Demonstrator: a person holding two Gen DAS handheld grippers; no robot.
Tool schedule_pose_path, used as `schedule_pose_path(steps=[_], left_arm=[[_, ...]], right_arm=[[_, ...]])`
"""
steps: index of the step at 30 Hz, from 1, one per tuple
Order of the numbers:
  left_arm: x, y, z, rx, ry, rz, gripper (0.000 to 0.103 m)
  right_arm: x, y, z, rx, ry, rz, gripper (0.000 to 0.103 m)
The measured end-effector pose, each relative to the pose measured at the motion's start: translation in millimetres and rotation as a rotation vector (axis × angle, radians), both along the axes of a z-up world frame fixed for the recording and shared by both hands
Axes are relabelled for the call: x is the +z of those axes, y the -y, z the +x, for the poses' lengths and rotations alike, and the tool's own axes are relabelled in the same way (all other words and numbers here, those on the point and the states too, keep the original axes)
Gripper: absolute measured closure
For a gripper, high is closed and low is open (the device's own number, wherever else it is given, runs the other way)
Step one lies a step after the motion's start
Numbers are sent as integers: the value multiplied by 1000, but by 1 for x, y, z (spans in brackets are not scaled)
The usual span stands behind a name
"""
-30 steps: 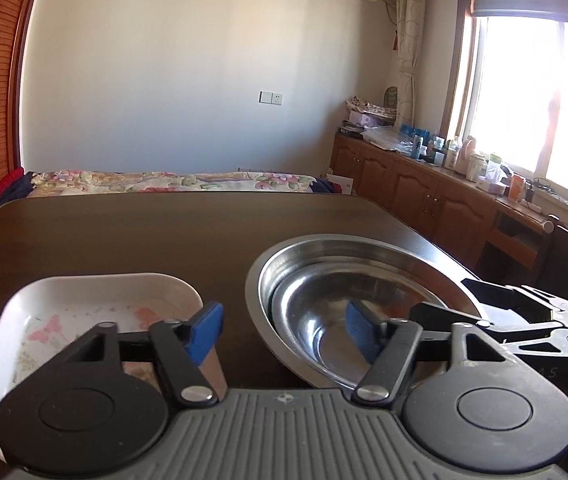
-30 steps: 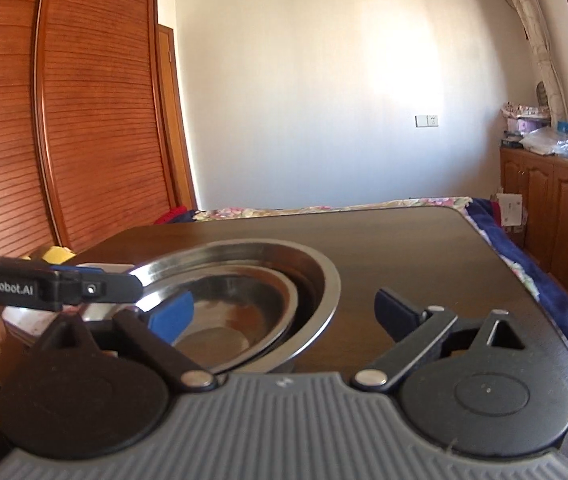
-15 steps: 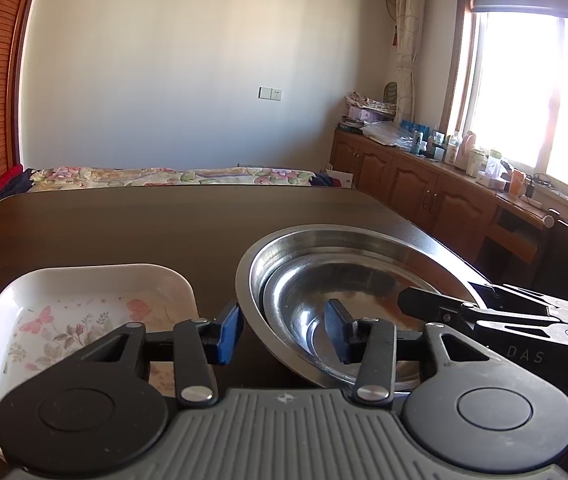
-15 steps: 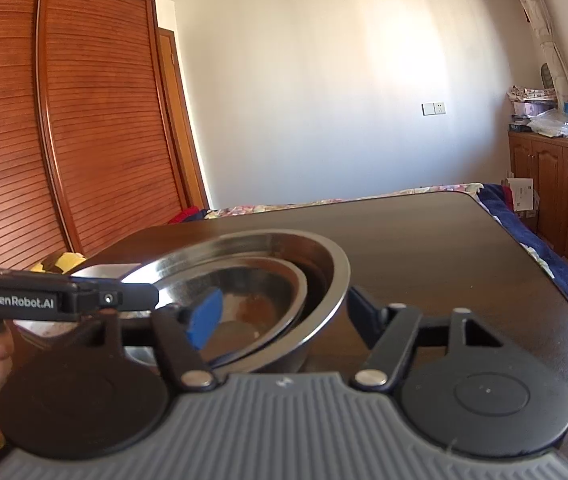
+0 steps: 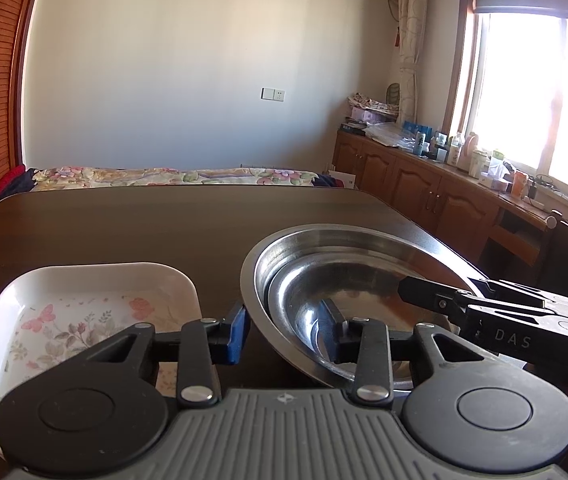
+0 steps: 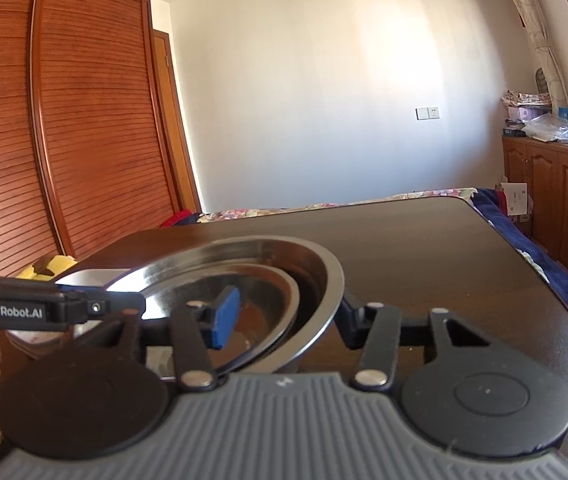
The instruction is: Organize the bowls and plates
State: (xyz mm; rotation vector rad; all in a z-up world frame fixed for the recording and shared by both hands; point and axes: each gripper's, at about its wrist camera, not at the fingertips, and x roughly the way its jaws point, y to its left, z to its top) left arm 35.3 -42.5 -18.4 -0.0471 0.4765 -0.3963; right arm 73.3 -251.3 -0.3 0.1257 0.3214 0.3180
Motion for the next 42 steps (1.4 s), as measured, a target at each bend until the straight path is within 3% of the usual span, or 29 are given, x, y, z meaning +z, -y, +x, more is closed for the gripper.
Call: schedule_pose_path(steps=[19,30,42], left_arm=[[14,-10,-6,4,42,-12,65],[35,-35,-16,59,65,-19,65],[40,-78,-28,136,64,-25,65]], right_arm=[[11,-1,-3,5,31,12,56],[35,-23,1,88,74,-14,56],[37,-60,9,194,51,-20,56]])
